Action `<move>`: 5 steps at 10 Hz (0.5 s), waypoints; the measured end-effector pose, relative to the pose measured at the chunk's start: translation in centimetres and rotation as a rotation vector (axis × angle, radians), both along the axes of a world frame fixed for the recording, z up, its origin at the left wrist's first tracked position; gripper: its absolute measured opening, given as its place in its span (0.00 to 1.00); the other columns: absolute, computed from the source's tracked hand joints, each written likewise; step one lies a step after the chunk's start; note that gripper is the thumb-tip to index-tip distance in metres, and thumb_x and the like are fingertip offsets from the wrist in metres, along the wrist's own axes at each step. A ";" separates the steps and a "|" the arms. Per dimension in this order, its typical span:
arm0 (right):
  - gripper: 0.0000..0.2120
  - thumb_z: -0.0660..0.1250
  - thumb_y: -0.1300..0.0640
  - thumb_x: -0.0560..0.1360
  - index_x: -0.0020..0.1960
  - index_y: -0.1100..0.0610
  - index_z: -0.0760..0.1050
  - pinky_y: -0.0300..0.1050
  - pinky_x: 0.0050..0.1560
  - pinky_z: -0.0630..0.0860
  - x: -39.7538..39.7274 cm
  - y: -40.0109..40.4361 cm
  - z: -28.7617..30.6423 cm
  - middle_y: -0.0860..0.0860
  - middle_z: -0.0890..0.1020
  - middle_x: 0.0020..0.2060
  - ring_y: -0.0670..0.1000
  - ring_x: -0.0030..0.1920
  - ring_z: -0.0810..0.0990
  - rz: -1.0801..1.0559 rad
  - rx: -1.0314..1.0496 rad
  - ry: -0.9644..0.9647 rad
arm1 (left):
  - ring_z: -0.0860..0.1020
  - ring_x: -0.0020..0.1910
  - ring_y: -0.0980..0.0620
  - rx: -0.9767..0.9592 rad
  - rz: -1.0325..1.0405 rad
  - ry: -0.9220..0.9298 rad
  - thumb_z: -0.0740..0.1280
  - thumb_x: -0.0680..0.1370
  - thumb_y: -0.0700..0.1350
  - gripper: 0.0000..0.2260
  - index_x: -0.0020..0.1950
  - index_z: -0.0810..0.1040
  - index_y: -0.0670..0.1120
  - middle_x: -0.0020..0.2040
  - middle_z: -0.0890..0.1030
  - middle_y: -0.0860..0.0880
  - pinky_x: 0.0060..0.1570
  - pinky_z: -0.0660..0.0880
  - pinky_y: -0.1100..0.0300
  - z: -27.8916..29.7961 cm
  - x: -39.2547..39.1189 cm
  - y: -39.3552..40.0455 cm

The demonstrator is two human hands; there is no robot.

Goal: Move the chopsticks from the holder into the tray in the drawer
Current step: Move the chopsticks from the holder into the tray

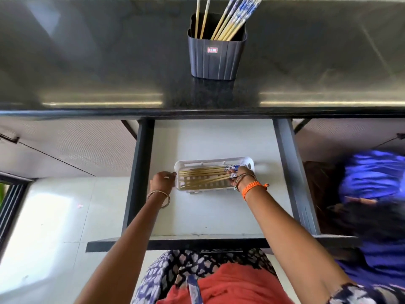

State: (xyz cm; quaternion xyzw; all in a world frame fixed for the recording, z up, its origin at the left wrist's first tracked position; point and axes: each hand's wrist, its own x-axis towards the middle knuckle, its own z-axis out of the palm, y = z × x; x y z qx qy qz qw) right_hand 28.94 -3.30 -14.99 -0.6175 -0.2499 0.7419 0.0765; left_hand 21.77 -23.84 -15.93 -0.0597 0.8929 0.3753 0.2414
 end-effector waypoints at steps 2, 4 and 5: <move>0.13 0.48 0.58 0.83 0.42 0.56 0.64 0.40 0.39 0.71 -0.4 0.0 0.9 0.51 0.71 0.33 0.48 0.34 0.69 -0.309 -0.101 0.073 | 0.81 0.34 0.42 0.124 0.189 -0.110 0.63 0.77 0.44 0.14 0.32 0.78 0.44 0.36 0.80 0.40 0.43 0.82 0.52 -0.4 0.1 1.1; 0.24 0.64 0.58 0.78 0.73 0.60 0.66 0.41 0.72 0.65 0.1 -0.5 3.1 0.55 0.69 0.72 0.53 0.73 0.67 -2.439 -1.071 0.840 | 0.78 0.34 0.41 0.104 0.167 -0.159 0.62 0.77 0.41 0.12 0.34 0.78 0.42 0.35 0.78 0.41 0.35 0.79 0.56 -0.4 -0.5 1.2; 0.21 0.56 0.59 0.81 0.73 0.59 0.65 0.47 0.73 0.64 0.7 -1.0 5.8 0.52 0.68 0.73 0.52 0.74 0.65 -2.829 -1.268 1.059 | 0.78 0.34 0.42 0.092 0.163 -0.188 0.62 0.76 0.41 0.16 0.27 0.74 0.46 0.30 0.75 0.44 0.44 0.81 0.49 0.1 -0.4 1.2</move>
